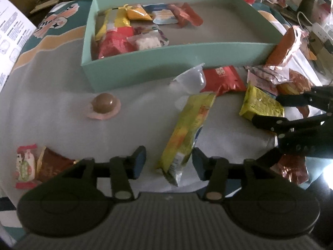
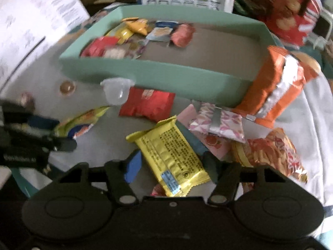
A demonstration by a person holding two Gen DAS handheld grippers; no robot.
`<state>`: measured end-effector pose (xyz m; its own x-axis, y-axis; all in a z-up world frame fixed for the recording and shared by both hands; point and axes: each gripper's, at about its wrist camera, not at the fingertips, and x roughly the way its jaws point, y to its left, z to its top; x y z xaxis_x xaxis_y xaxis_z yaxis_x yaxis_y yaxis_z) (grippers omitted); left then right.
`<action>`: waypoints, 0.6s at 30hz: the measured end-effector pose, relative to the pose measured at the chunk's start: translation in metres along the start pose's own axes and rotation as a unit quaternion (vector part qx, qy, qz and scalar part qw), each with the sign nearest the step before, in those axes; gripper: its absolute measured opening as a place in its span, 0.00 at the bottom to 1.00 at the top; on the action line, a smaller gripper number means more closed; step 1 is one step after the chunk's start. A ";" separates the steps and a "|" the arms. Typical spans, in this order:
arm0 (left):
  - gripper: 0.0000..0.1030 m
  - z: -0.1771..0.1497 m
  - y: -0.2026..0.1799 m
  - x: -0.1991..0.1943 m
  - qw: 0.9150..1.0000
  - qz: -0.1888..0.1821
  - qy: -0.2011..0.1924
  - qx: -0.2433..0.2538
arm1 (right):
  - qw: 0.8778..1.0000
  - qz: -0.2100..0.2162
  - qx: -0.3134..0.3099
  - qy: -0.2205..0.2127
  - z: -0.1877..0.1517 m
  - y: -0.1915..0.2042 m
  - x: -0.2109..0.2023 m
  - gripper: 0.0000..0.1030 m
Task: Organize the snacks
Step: 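Grasp the yellow-green stick packet with the left tool while the right tool grasps the yellow biscuit packet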
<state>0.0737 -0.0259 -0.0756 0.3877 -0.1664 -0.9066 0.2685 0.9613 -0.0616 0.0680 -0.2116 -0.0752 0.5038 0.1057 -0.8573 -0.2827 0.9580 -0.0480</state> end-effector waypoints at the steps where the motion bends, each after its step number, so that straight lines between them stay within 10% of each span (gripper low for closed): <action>1: 0.51 0.000 -0.001 0.000 1.000 -0.001 0.000 0.003 | 1.000 -0.003 -0.007 0.000 -0.001 0.003 -0.001 0.57; 5: 0.50 -0.001 -0.004 0.000 1.000 0.000 -0.004 0.018 | 1.000 0.007 0.004 0.002 -0.001 -0.001 -0.001 0.56; 9: 0.24 0.002 -0.013 0.001 0.999 0.010 -0.009 0.033 | 1.000 0.014 0.005 0.000 -0.002 -0.001 0.004 0.50; 18: 0.22 0.006 -0.001 -0.012 1.000 -0.020 -0.002 -0.016 | 0.992 0.080 0.095 -0.009 0.003 -0.021 -0.019 0.49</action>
<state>0.0740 -0.0263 -0.0621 0.3816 -0.2059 -0.9011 0.2550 0.9605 -0.1115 0.0672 -0.2330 -0.0561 0.4807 0.2640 -0.8362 -0.2026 0.9612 0.1870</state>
